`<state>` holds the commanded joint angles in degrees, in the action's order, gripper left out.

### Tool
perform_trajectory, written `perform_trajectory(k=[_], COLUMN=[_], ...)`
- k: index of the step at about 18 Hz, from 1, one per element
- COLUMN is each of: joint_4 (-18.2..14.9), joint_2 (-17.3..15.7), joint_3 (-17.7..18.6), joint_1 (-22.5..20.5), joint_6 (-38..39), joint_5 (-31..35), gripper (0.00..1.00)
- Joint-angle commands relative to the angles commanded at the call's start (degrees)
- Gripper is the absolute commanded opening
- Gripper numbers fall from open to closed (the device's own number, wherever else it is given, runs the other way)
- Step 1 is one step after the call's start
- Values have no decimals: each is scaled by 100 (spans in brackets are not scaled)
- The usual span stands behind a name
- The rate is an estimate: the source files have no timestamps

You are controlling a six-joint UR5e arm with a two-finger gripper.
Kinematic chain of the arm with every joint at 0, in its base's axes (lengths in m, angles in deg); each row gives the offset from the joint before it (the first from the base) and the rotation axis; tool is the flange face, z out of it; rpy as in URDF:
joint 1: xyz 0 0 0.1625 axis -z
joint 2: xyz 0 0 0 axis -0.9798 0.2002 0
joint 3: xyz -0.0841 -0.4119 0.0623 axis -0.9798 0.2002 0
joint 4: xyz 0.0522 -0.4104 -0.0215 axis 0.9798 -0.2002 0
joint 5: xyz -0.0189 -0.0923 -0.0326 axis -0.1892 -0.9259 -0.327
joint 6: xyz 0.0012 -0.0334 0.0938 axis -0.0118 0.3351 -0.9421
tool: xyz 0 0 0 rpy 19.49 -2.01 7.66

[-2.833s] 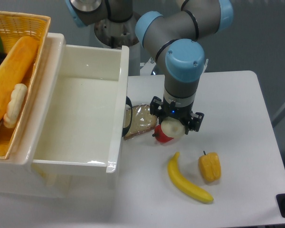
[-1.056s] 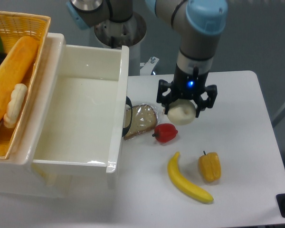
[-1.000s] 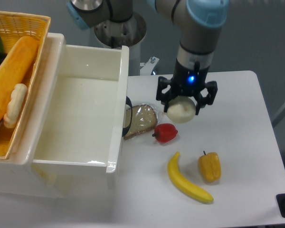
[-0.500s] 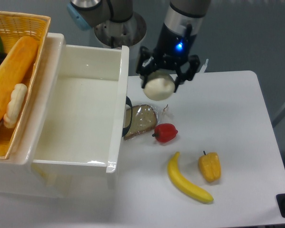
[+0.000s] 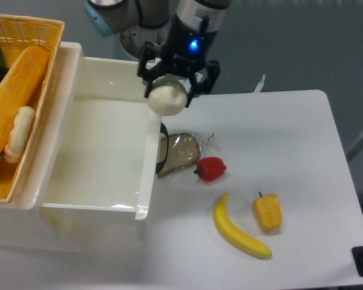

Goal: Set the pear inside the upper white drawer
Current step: 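Lift the pear and carry it over the open white drawer, then lower the pear into the drawer and open the gripper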

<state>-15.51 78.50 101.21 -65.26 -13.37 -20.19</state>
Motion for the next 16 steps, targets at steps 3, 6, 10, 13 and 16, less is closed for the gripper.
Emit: perform_trajectory(k=[3,6,10,13,16], joint_4=[0,0,17,44,44], joint_2=[9,70,158,176,281], joint_3=[88,158,246,325,325], joint_1=[53,211,326,475,607], joint_6=[0,18,35,35,44], joint_5=[0,35,44,44,44], gripper=[64,64,64,64,65])
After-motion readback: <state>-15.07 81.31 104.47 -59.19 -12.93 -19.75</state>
